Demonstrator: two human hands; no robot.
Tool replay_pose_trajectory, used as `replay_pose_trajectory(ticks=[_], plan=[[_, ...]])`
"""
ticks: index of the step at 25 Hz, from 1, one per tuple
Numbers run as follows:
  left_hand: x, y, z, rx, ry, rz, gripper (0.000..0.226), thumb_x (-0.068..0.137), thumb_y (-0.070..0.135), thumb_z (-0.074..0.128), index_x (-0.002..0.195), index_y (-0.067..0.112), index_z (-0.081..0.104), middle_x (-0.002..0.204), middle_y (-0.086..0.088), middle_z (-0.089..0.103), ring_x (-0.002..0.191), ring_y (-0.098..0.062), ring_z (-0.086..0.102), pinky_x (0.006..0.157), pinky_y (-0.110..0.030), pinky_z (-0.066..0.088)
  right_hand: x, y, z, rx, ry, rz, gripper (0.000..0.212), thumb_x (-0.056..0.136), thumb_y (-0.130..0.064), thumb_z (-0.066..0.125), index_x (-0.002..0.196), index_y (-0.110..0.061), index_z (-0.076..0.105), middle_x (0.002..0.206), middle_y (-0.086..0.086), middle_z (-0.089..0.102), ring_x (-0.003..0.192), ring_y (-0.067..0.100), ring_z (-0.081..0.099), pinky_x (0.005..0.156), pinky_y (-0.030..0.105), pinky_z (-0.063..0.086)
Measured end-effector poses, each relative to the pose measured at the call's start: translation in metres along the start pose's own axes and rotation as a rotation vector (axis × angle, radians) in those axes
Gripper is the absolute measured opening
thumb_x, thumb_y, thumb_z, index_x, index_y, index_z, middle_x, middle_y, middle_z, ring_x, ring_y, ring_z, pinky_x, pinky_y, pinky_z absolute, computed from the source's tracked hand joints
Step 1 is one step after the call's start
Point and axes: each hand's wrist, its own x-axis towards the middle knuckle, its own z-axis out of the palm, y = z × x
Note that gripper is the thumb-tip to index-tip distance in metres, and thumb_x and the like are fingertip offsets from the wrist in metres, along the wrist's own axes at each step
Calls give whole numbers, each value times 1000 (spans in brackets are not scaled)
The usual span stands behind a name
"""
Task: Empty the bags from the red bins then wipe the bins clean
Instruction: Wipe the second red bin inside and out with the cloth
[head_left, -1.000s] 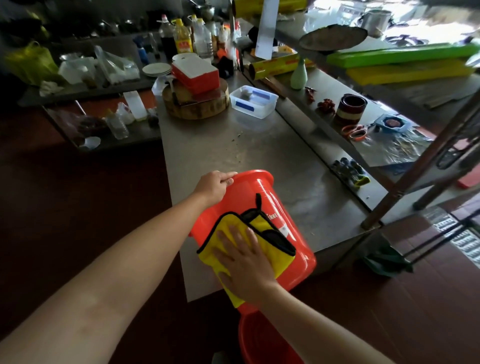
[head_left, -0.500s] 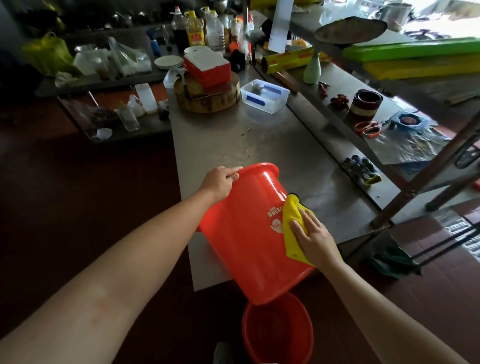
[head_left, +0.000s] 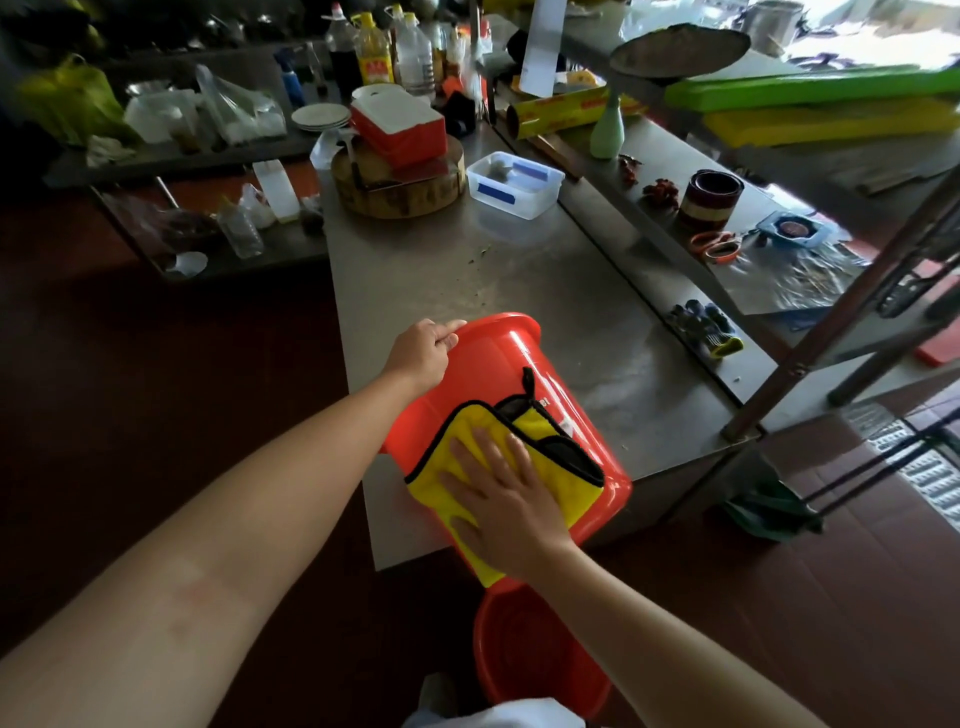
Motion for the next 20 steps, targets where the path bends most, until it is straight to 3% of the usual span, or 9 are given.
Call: replay_pose_trajectory(ticks=[6,9,11,13,18,20], plan=[[-1,2,0,-1,5,3,34,104,24,53,136,24,62,119,-9,63,118,-26,58,95,-23,37,-32,71,-12,238,56,362,64,95,-74,34,152,-45,37,167,-8,21,156,23,11,123,51,20],[-3,5,-1,-39,-7,-32,34,104,24,53,136,25,62,134,-7,62,127,-22,54,103,-21,35,-46,96,-6,463,48,539,71,90,-83,23,151,-49,36,164,-14,25,153,22,22,121,50,25],[-1,7,-1,-88,-22,-59,33,103,24,54,135,25,63,140,-3,60,131,-19,53,105,-18,33,-49,96,-4,488,46,603,71,90,-81,26,151,-48,36,164,-12,26,153,24,23,122,49,23],[0,9,-2,-113,-40,-80,32,102,24,56,133,24,64,139,-1,61,131,-16,53,106,-17,34,-50,80,-6,378,86,580,65,94,-73,34,151,-43,40,164,-6,29,153,28,21,122,52,20],[-1,13,-9,-235,-79,-117,32,102,20,57,133,22,65,137,0,62,128,-13,54,103,-16,36,-53,17,-4,94,78,133,58,98,-60,47,151,-37,44,166,1,26,155,34,11,119,63,19],[-2,11,-11,-283,-102,-130,32,101,19,58,132,21,65,135,-1,63,125,-11,56,102,-16,38,-38,14,-5,63,44,88,58,98,-60,46,151,-37,44,167,-1,24,156,32,7,120,63,18]])
